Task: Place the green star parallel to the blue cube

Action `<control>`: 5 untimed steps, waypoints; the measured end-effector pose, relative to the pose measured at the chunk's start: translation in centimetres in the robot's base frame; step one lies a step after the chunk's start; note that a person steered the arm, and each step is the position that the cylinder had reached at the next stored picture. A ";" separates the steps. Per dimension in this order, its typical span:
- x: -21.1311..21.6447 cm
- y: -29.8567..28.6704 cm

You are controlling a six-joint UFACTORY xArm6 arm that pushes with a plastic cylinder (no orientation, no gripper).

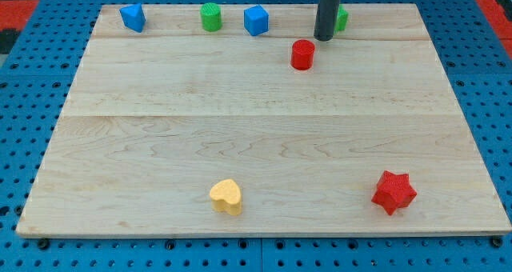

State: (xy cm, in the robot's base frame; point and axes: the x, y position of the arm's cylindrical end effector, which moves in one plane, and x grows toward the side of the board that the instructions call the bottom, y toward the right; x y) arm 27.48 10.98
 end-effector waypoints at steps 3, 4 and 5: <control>6.0 -0.7; 9.8 -1.5; 13.4 12.0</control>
